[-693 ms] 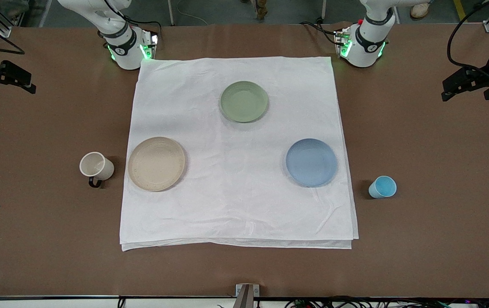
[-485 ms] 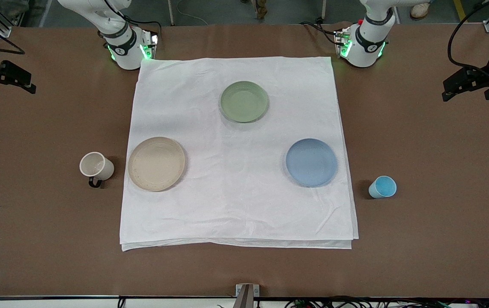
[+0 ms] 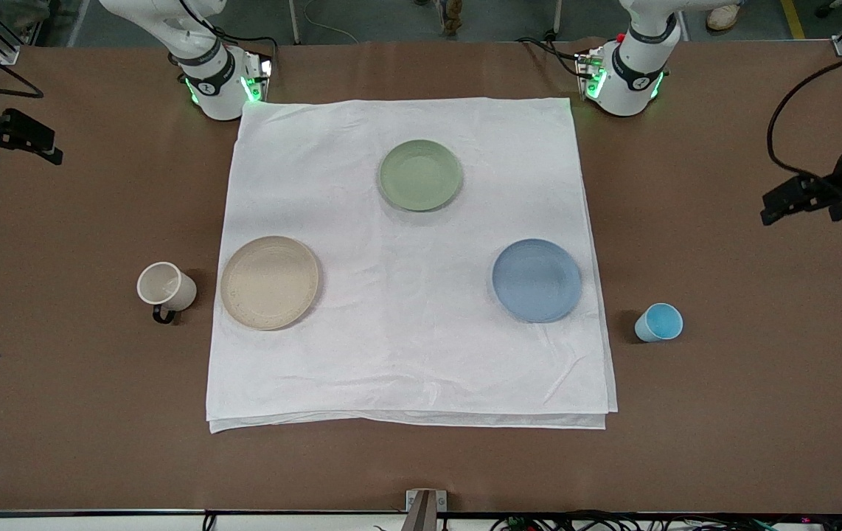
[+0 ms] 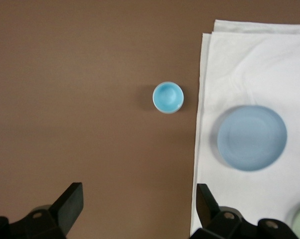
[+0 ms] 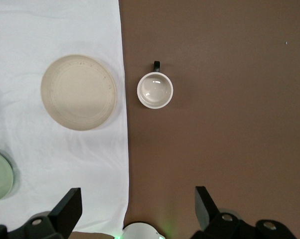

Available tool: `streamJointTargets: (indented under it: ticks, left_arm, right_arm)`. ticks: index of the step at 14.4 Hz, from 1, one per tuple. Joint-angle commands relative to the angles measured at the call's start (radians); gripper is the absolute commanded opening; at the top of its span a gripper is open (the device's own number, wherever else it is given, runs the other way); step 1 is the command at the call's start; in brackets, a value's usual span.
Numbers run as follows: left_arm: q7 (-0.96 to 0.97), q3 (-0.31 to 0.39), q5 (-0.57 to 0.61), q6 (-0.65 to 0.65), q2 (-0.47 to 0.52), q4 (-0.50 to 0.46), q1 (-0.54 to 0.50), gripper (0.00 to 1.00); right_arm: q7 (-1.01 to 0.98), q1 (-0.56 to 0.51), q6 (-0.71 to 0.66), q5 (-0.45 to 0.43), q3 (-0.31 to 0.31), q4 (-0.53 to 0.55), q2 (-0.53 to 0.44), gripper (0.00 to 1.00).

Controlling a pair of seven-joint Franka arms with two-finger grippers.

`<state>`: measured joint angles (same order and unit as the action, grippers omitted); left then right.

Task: Place blue cup in blue plate and white mug in gray plate
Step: 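Reach the right gripper to the white mug while the left gripper reaches the cup, then grasp the white mug with the right gripper while the left gripper grasps the cup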

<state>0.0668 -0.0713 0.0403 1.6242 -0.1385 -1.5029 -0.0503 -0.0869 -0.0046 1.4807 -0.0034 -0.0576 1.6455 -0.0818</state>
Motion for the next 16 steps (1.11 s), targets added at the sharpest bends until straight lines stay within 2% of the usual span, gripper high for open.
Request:
streamJointTargets:
  ticks: [1,4,6,8,12,14,16]
  left_arm:
    - [-0.009,0.002,-0.005,0.119,-0.108,-0.009,-0.017,1.0]
    - [-0.007,0.002,-0.005,0.294,-0.179,-0.121,-0.017,1.0]
    - [-0.001,0.002,-0.005,0.505,-0.193,-0.256,-0.017,0.99]
    - [0.008,0.004,-0.003,0.655,-0.214,-0.35,-0.014,0.91]
    - [0.016,0.002,-0.003,0.687,-0.294,-0.364,-0.017,0.74]
    - [0.018,0.002,-0.003,0.689,-0.325,-0.364,-0.016,0.64]
    - [0.018,0.002,-0.003,0.7,-0.348,-0.364,-0.017,0.53]
  right_arm:
    - [0.01,-0.008,0.151,-0.012,-0.004,-0.035,0.133,1.0]
    - [0.009,-0.008,0.31,-0.02,-0.002,-0.036,0.291,1.0]
    - [0.019,-0.008,0.378,-0.006,-0.002,-0.023,0.396,1.0]
    - [0.024,-0.006,0.514,0.013,-0.002,0.04,0.448,1.0]
    - [0.024,-0.034,0.751,0.121,-0.002,0.206,0.517,1.0]
    - [0.024,-0.032,0.802,0.122,-0.002,0.241,0.543,0.97]
    - [0.016,-0.034,0.808,0.122,-0.002,0.246,0.566,0.9]
